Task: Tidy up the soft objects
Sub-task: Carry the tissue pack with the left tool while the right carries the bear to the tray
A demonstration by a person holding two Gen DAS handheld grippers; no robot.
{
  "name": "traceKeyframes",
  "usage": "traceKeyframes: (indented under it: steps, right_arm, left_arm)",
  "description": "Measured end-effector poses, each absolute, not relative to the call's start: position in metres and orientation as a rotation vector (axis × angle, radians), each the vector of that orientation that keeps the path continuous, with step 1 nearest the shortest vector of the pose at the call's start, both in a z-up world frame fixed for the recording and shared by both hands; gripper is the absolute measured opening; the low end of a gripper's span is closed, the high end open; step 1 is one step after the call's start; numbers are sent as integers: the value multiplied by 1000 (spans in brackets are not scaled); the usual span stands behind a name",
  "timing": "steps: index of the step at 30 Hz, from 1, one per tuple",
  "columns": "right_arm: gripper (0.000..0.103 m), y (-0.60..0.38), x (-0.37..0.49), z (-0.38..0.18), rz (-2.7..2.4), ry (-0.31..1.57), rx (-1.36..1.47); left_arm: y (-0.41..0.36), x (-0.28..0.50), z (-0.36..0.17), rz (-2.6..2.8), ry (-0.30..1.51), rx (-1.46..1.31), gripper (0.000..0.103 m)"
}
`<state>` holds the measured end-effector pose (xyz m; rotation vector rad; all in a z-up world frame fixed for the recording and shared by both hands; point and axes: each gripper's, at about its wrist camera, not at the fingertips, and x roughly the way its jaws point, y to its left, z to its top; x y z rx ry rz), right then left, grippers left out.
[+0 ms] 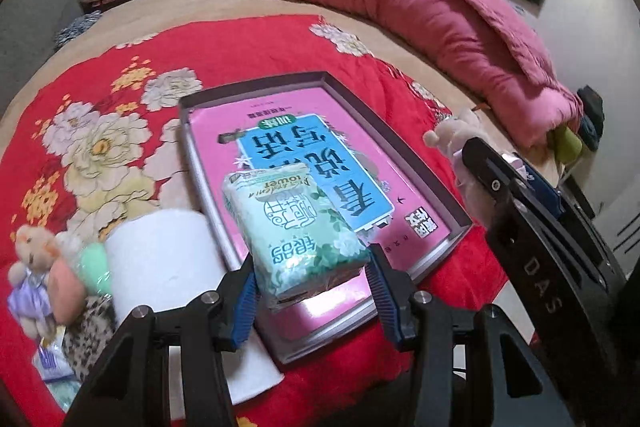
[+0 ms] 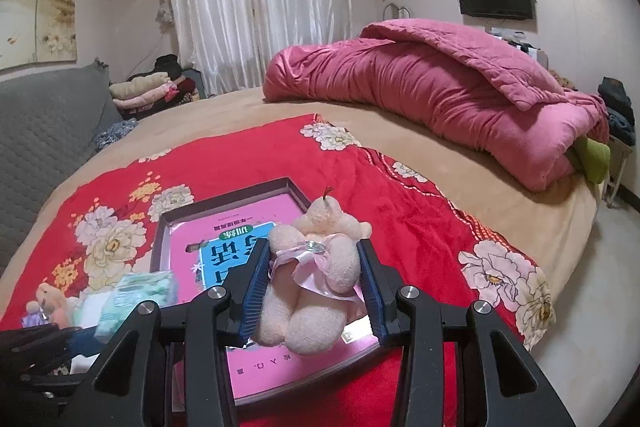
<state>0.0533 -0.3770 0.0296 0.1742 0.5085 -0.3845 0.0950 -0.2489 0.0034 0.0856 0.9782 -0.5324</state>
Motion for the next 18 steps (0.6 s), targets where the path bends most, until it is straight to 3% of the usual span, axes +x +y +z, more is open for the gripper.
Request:
traceKeyframes:
  steps: [9, 18]
  right_arm:
    - [44, -384, 63, 21, -403, 565, 151]
    - [44, -384, 69, 17, -377, 597, 157]
  left_arm:
    - [-261, 116, -21, -542, 1086, 78, 51]
    - [-274, 107, -35, -576, 1074, 167, 51]
